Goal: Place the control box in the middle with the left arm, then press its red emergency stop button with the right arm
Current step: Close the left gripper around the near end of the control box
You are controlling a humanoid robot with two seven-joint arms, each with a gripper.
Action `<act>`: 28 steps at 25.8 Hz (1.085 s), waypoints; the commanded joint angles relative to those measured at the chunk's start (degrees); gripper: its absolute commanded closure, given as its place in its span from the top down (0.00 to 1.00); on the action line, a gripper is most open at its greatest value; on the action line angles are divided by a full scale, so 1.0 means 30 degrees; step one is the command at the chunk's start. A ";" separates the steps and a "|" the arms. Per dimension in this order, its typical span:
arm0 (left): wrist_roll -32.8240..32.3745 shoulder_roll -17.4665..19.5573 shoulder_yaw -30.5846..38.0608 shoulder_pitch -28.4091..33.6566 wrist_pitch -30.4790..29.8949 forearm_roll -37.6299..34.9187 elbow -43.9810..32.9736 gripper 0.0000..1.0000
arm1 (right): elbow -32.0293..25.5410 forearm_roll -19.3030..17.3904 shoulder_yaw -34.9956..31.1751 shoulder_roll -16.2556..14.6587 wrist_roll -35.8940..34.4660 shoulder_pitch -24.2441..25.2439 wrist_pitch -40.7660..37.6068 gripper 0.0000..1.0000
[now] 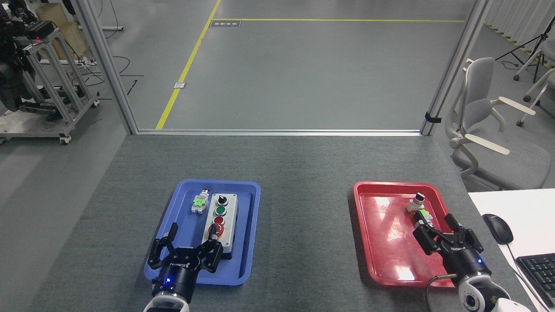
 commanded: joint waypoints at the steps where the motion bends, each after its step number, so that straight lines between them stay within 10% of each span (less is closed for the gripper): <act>1: 0.0679 -0.0081 -0.0443 0.0039 0.0866 -0.0028 0.0850 0.98 | 0.0000 0.0001 0.0004 -0.0029 -0.0095 -0.0001 -0.0005 0.99; 28: 0.2378 -0.0491 -0.2757 -0.3388 0.1834 -0.0146 0.7648 0.98 | -0.0029 0.0001 0.0004 -0.0088 -0.0095 -0.0001 -0.0005 0.99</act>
